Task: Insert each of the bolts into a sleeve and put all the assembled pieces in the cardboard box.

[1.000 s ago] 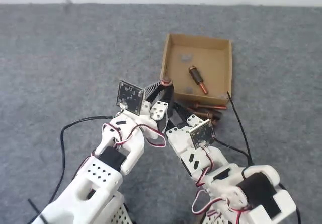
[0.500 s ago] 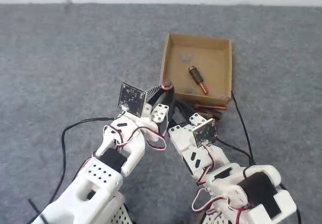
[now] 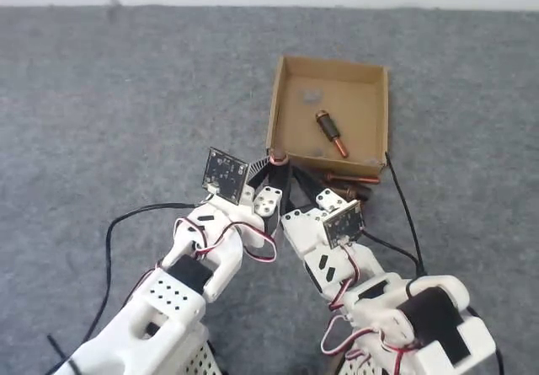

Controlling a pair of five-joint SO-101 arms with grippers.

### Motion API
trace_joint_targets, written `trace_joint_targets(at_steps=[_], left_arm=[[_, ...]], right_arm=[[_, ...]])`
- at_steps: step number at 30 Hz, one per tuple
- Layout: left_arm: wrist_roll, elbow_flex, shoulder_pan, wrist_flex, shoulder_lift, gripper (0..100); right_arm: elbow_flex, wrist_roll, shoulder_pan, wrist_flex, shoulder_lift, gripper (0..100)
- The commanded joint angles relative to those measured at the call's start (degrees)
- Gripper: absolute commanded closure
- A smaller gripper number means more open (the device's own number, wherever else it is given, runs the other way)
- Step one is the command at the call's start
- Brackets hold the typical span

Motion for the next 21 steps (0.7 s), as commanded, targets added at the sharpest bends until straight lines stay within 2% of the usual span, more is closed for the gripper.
trace_joint_targets(at_steps=[1,4,11,18,21], left_arm=[[-0.7,0.4,-0.9,-1.1,-0.2,99],[-0.7,0.7,-0.9,-1.1,-0.3,97],[-0.4,1.0,-1.0,-0.7,-0.3,80],[-0.3,-1.0,-6.8,-0.7,-0.3,80],[-0.3,-1.0,-5.8,-0.7,-0.4,80]], right_arm=[[1.1,-0.5,3.5,-2.2,-2.6,99.3],[1.1,-0.5,3.4,-2.2,-2.4,99.3],[1.1,-0.5,3.5,-2.0,-2.3,99.3],[1.1,-0.5,3.5,-1.9,-2.3,99.3],[1.1,-0.5,3.5,-1.8,-2.3,99.3]])
